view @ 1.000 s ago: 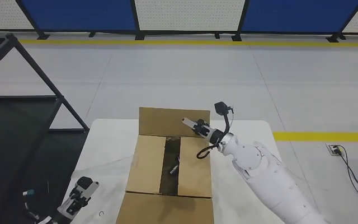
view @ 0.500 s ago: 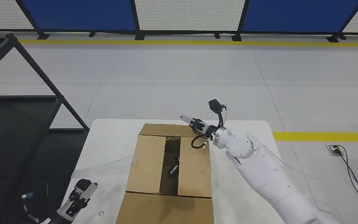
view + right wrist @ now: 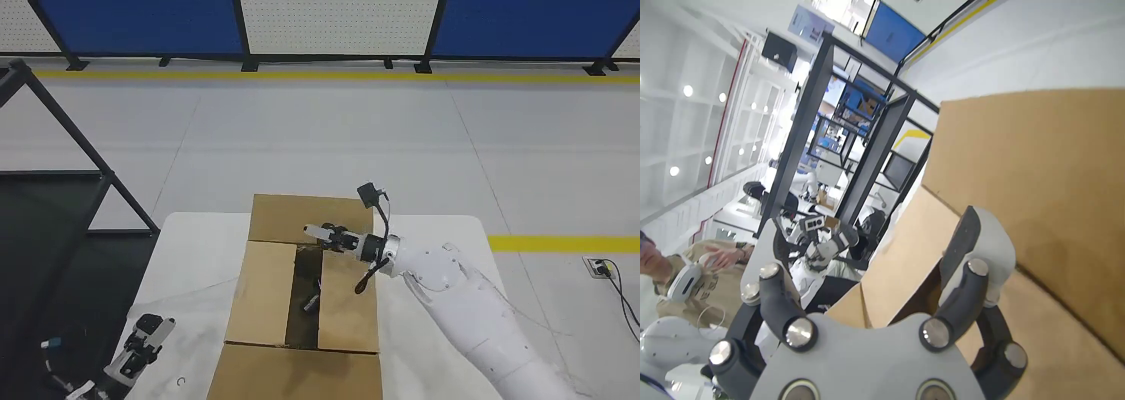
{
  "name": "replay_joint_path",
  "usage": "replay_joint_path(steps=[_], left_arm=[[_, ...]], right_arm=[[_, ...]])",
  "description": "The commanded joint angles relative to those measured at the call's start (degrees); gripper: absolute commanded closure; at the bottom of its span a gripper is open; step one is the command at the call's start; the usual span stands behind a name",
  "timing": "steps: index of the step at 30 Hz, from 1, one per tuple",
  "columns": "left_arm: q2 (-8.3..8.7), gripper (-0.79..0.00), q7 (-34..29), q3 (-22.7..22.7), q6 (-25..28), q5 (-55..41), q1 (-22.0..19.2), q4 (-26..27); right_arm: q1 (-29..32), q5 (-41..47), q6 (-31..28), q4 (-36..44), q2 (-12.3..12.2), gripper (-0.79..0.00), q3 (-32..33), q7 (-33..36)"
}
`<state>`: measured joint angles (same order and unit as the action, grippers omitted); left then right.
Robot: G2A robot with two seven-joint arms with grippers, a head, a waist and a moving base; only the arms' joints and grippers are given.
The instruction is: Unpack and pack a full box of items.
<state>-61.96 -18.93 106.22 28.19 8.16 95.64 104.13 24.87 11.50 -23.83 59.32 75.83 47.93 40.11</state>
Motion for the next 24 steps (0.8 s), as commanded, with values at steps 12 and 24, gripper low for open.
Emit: replay_joint_path(steps=[12,24], left_arm=[[-0.06,-0.785,2.57,0.78,-1.02,3.72,-1.06,-0.62],[-0.12,-0.785,1.84,0.30,1.79,5.13,0.35,0.57]], right_arm=[[5.48,-2.55,10.29,10.91,-1.62,-0.785,1.44,6.88],[5.24,-3.81,14.27,8.13,0.10,-0.785,-2.74,7.25]])
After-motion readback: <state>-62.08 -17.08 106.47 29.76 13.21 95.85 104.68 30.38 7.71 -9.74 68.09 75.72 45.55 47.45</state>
